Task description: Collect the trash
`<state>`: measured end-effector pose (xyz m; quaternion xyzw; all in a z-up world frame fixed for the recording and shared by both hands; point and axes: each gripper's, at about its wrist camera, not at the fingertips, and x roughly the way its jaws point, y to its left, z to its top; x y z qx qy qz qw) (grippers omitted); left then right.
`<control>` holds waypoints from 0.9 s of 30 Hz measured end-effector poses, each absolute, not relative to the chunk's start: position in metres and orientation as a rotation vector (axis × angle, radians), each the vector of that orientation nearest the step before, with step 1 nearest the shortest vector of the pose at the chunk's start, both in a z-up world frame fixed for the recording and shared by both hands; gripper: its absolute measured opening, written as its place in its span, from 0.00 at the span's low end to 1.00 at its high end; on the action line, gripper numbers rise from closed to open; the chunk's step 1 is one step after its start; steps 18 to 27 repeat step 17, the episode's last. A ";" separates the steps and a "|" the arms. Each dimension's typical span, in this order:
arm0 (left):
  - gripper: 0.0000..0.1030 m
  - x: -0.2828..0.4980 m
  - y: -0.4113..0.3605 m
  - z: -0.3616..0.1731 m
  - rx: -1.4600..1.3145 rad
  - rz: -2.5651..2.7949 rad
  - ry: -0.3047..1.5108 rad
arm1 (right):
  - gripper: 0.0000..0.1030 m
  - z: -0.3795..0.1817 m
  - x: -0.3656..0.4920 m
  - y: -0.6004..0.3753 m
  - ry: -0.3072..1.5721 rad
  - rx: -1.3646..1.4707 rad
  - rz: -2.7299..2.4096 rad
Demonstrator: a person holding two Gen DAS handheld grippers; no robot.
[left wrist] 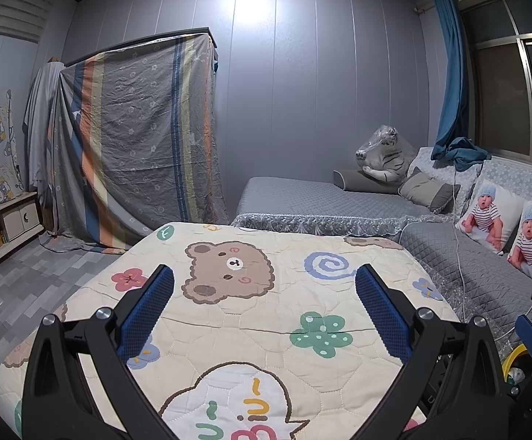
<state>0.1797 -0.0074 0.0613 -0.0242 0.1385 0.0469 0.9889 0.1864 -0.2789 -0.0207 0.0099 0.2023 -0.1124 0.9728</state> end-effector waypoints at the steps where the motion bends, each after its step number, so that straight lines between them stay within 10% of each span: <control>1: 0.92 0.180 -0.007 0.061 -0.050 0.094 0.279 | 0.92 -0.021 0.186 -0.279 0.410 0.020 -0.228; 27: 0.92 0.181 -0.005 0.061 -0.051 0.086 0.279 | 0.92 -0.024 0.190 -0.284 0.436 0.028 -0.226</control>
